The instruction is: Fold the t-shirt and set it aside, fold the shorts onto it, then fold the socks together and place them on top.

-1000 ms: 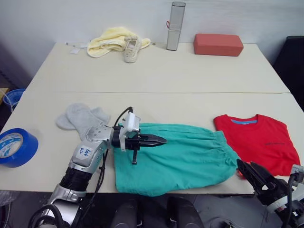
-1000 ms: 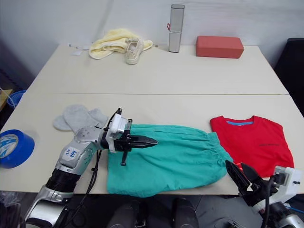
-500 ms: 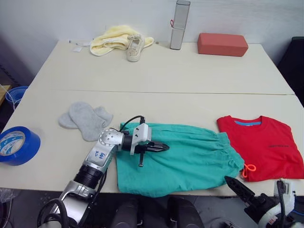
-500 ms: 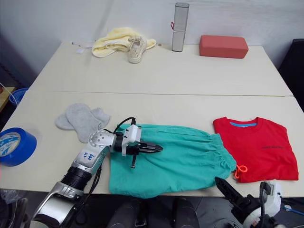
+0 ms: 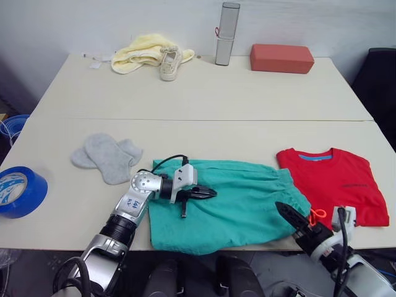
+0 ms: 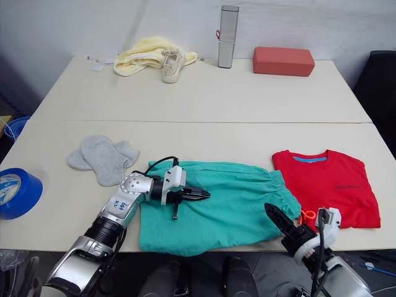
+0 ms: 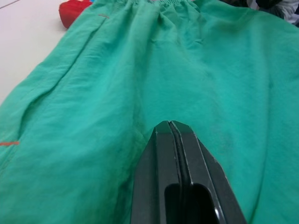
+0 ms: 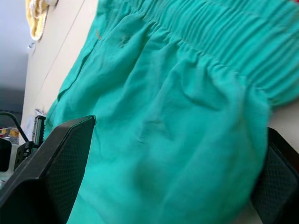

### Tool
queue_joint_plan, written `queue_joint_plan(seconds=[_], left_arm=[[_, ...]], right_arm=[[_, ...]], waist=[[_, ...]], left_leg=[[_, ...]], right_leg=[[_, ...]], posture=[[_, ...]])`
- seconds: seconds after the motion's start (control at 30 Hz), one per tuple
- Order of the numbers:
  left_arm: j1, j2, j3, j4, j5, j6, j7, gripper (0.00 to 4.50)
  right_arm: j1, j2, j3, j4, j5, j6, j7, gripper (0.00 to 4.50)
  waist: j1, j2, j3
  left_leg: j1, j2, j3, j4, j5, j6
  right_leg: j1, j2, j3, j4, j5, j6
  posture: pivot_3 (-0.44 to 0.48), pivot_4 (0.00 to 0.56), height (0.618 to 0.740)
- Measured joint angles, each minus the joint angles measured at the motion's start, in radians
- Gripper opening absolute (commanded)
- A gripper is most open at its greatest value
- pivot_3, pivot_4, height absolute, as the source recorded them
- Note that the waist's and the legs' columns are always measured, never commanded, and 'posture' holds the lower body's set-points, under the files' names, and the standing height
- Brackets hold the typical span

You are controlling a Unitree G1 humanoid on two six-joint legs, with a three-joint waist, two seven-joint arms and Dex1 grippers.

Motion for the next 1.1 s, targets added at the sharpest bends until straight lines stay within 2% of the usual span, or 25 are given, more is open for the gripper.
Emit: queue_joint_plan(seconds=[0.17,0.23,0.37,0.53,0.6,0.73,0.87,1.1], left_arm=[[-0.023,-0.006,0.002,0.037,0.003,-0.019,-0.017,0.0],[-0.029,-0.009,0.003,0.045,0.003,-0.029,-0.021,0.0],[-0.069,-0.011,0.005,0.106,0.005,-0.051,-0.041,0.0],[-0.153,-0.02,0.016,0.229,0.023,-0.112,-0.052,0.0],[-0.178,-0.036,0.032,0.271,0.027,-0.133,-0.044,0.0],[-0.185,-0.052,0.049,0.271,0.029,-0.121,-0.017,0.0],[-0.135,-0.048,0.071,0.153,0.012,-0.032,0.002,0.0],[-0.018,-0.038,0.074,-0.09,-0.023,0.149,0.046,0.0]], right_arm=[[-0.107,0.055,0.069,0.058,-0.095,0.0,0.0,2.16],[-0.13,0.085,0.097,0.068,-0.115,0.002,0.001,1.34],[-0.151,0.121,0.103,0.042,-0.163,-0.014,0.022,0.02],[-0.146,0.16,0.096,0.031,-0.307,-0.091,0.102,0.02],[-0.147,0.17,0.08,0.025,-0.377,-0.129,0.13,0.02],[-0.17,0.176,0.073,0.022,-0.55,-0.204,0.16,0.02],[-0.2,0.177,0.072,0.025,-0.708,-0.248,0.16,0.02],[-0.232,0.193,0.07,0.024,-0.809,-0.256,0.158,0.02]], waist=[[-0.001,0.0,0.0],[0.001,0.002,0.0],[0.002,0.001,-0.001],[0.006,0.003,0.0],[0.01,0.003,0.0],[0.008,0.003,0.0],[0.004,0.003,0.0],[0.005,0.004,0.0]], left_leg=[[0.0,0.0,0.0,-0.001,0.001,-0.001],[-0.002,0.0,0.0,-0.001,0.003,0.0],[-0.003,0.0,0.0,0.0,0.007,0.0],[-0.007,-0.001,0.001,0.0,0.005,0.005],[-0.01,-0.002,0.001,0.0,0.008,0.001],[-0.016,-0.002,0.001,0.004,0.008,0.001],[-0.017,-0.002,0.001,0.008,0.008,0.002],[-0.017,-0.002,0.0,0.009,0.008,0.002]], right_leg=[[-0.001,0.0,0.0,0.0,0.0,0.0],[-0.003,0.0,0.0,0.001,0.0,0.0],[-0.004,0.0,-0.001,0.001,0.0,0.0],[-0.008,-0.001,0.0,0.001,0.002,0.002],[-0.01,-0.001,-0.001,0.001,0.002,0.002],[-0.014,0.0,-0.002,0.003,0.002,0.003],[-0.014,0.0,-0.002,0.005,0.002,0.003],[-0.014,-0.001,-0.002,0.007,0.002,0.003]], posture=[[0.0,0.15,0.74],[0.0,0.15,0.74],[0.0,0.15,0.74],[0.0,0.15,0.74],[0.0,0.15,0.74],[0.0,0.15,0.74],[0.0,0.15,0.74],[0.0,0.15,0.74]])
